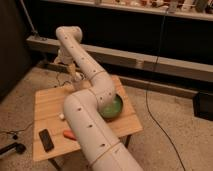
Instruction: Place the white sponge in the ceramic cup
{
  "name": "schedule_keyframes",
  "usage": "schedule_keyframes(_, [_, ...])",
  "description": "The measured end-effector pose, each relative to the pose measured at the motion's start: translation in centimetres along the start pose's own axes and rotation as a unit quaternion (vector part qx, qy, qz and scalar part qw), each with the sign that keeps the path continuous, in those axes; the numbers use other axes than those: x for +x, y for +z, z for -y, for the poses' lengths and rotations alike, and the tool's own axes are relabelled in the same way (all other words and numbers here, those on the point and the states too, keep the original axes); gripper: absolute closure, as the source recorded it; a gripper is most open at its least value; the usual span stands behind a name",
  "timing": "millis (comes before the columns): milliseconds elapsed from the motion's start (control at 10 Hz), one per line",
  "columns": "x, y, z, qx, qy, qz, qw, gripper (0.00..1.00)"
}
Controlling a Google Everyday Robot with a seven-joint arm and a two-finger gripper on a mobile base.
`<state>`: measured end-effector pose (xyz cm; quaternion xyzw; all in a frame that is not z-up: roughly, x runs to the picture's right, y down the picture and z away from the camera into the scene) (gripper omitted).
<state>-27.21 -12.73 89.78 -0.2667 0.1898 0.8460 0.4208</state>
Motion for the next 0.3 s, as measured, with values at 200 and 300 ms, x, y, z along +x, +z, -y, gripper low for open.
schedule_keyframes(200, [0.44, -0.72, -0.75, 0.005, -0.012, 0.013, 0.9998, 0.20])
schedule_keyframes(300, [0.34, -0.88, -0.72, 0.004, -0.011, 0.013, 0.9998, 0.20])
